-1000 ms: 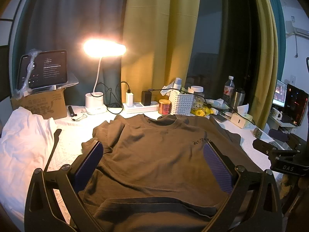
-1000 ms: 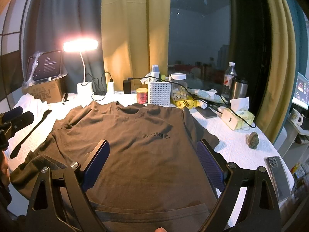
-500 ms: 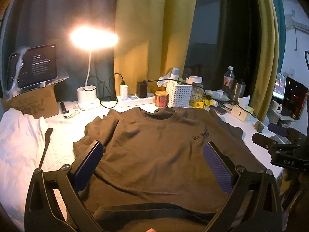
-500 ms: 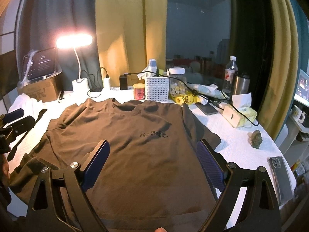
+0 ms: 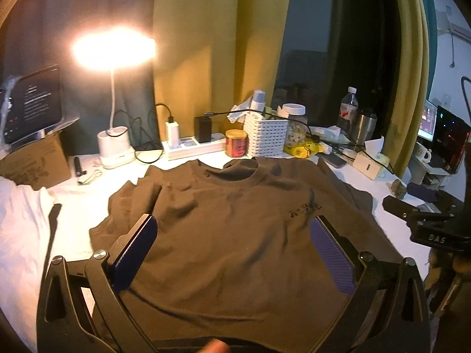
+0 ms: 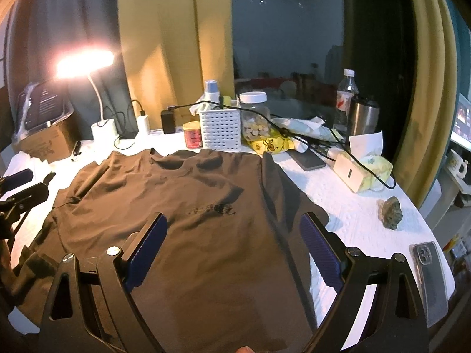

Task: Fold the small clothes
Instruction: 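Move the right tool toward the sweatshirt sleeve beside the body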

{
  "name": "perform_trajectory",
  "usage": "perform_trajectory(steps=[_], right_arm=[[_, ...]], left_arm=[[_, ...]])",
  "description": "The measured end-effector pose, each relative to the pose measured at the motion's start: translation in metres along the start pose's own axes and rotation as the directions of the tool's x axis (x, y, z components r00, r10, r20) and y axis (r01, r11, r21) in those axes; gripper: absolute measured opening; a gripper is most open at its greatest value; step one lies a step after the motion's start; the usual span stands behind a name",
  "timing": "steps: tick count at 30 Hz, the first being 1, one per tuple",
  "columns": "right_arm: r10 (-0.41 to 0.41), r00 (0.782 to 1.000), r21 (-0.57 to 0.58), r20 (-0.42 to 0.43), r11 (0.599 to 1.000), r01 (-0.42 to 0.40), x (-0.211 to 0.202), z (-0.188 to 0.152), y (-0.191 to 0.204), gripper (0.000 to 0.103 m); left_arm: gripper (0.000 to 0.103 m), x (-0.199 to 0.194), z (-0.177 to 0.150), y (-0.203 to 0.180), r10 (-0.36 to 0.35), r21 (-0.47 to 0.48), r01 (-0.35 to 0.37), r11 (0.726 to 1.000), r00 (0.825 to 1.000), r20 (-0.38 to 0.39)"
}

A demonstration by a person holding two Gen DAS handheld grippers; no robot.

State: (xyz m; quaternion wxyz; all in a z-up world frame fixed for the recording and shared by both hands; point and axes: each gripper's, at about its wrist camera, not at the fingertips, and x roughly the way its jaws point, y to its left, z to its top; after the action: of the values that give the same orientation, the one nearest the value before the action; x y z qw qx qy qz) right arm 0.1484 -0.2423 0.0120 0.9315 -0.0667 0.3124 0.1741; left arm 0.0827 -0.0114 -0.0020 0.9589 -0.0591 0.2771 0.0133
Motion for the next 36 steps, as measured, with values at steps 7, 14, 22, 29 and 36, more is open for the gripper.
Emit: perform_trajectory(steps=[7,14,22,29,36], right_arm=[[-0.006,1.0,0.014,-0.022,1.0,0.007,0.023,0.011,-0.019,0.093],[-0.01,0.999,0.026,-0.039,1.0,0.011,0.044,0.023,-0.037,0.093],[-0.018,0.997,0.039,-0.073,0.999,0.021,0.075,0.029,-0.06,0.093],[-0.036,0.993,0.039,-0.108,0.998,0.04,0.105,0.032,-0.075,0.093],[-0.049,0.988,0.03,-0.144,0.998,0.053,0.134,0.032,-0.091,0.093]], left_arm=[[0.102,0.023,0.014,-0.011,-0.009,0.008,0.01,1.0,1.0,-0.029],[0.102,0.047,0.023,-0.017,0.013,0.015,-0.012,1.0,0.998,-0.059],[0.102,0.079,0.028,-0.02,0.027,0.024,-0.024,0.999,0.994,-0.107],[0.102,0.105,0.031,-0.017,0.027,0.008,-0.026,1.0,0.988,-0.151],[0.102,0.127,0.032,-0.013,0.026,-0.002,-0.027,1.0,0.983,-0.183]])
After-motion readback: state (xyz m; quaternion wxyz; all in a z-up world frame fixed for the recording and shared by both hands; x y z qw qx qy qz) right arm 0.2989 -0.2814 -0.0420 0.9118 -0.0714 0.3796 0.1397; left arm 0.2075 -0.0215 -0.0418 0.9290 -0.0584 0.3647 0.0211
